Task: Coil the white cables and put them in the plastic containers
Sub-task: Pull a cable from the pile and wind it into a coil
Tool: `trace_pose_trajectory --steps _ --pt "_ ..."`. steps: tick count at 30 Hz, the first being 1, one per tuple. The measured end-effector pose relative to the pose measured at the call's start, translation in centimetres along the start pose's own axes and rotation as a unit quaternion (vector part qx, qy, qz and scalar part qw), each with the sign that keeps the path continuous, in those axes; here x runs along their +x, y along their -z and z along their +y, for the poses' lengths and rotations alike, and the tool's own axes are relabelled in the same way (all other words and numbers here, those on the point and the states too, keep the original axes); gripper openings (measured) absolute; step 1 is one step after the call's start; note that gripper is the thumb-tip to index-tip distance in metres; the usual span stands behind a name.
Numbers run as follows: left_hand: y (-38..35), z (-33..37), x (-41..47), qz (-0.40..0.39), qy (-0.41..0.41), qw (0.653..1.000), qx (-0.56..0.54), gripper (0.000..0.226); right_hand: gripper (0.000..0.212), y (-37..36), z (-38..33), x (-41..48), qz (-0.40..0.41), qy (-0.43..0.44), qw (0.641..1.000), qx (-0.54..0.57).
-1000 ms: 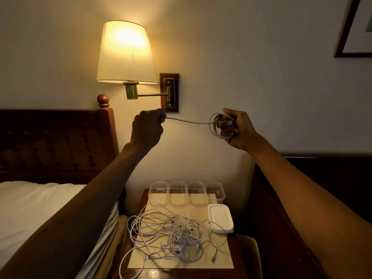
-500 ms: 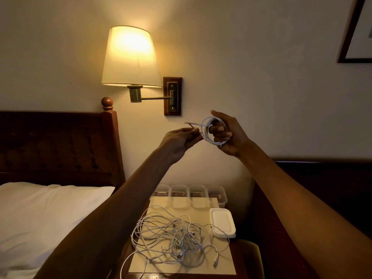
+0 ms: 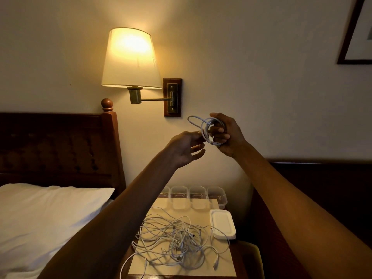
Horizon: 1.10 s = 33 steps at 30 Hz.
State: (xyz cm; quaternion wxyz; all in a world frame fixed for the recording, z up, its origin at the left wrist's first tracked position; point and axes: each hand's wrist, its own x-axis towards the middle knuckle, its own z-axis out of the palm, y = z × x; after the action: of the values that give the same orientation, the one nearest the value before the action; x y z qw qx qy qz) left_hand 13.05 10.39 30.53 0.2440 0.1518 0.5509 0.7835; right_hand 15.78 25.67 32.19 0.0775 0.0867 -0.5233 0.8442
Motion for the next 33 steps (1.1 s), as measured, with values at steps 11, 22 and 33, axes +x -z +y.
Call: trace_pose_trajectory --steps 11,22,33 --pt "0.7 0.6 -0.1 -0.049 -0.111 0.964 0.236 0.023 0.025 -0.1 0.7 -0.1 0.086 0.063 0.991 -0.084" --pt "2.5 2.7 -0.6 -0.059 -0.198 0.869 0.449 0.034 0.027 0.1 -0.5 -0.1 0.115 0.080 0.988 -0.064" --pt "8.0 3.0 1.1 0.090 -0.433 0.625 0.643 0.029 0.027 0.9 -1.2 -0.1 0.188 0.059 0.966 -0.165"
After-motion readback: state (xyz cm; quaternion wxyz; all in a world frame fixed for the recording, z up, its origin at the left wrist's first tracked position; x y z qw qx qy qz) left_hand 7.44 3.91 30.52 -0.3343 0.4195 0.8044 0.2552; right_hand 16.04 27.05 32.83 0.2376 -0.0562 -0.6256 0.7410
